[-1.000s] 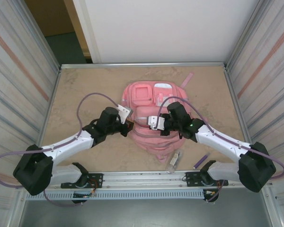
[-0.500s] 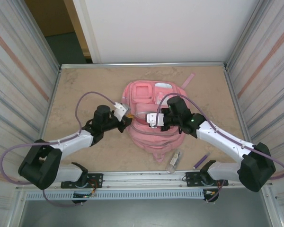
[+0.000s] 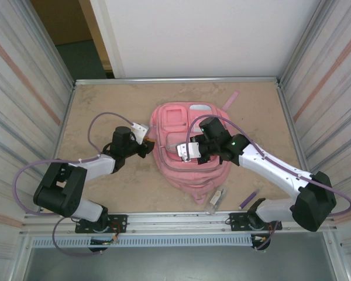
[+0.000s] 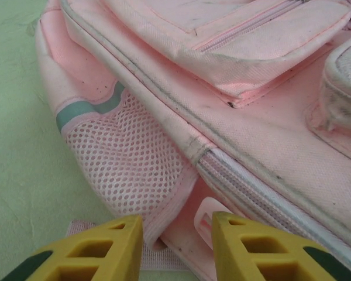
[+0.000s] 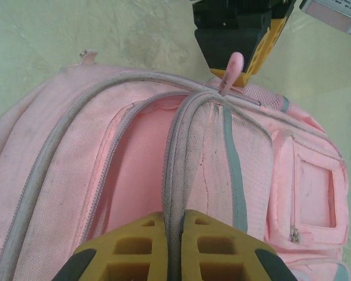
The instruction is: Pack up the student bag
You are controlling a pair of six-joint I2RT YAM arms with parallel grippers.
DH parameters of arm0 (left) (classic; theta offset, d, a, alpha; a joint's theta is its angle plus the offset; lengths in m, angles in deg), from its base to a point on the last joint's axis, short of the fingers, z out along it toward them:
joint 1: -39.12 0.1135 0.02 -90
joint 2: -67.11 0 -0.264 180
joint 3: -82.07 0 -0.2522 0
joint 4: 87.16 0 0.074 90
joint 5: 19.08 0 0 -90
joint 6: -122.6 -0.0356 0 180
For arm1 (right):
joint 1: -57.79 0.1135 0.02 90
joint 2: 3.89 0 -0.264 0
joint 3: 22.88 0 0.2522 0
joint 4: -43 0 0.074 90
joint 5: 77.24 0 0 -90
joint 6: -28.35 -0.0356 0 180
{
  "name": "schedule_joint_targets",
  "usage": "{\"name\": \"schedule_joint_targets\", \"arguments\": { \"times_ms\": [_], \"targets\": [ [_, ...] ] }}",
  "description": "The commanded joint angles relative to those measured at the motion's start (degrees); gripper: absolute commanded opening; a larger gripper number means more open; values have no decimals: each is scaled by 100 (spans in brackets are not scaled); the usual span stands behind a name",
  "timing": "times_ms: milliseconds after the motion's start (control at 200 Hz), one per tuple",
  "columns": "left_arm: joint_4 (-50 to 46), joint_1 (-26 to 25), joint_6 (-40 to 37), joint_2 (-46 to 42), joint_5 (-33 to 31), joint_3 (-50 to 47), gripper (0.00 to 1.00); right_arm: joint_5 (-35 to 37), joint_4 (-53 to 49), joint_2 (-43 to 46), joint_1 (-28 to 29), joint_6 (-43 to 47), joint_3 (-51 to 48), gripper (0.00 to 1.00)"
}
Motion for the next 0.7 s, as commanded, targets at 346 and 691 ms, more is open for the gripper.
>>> {"name": "schedule_joint_targets", "arguments": {
  "times_ms": [346,691],
  "targets": [
    [2015,-1049,-2598,-1322,637,-1486,56,-976,-322,-209,-517,-406,449,0],
    [936,-1359,-3844,-2122,1129,-1099,58,-1094,-709,-519,-530,-1264,521,0]
  ]
}}
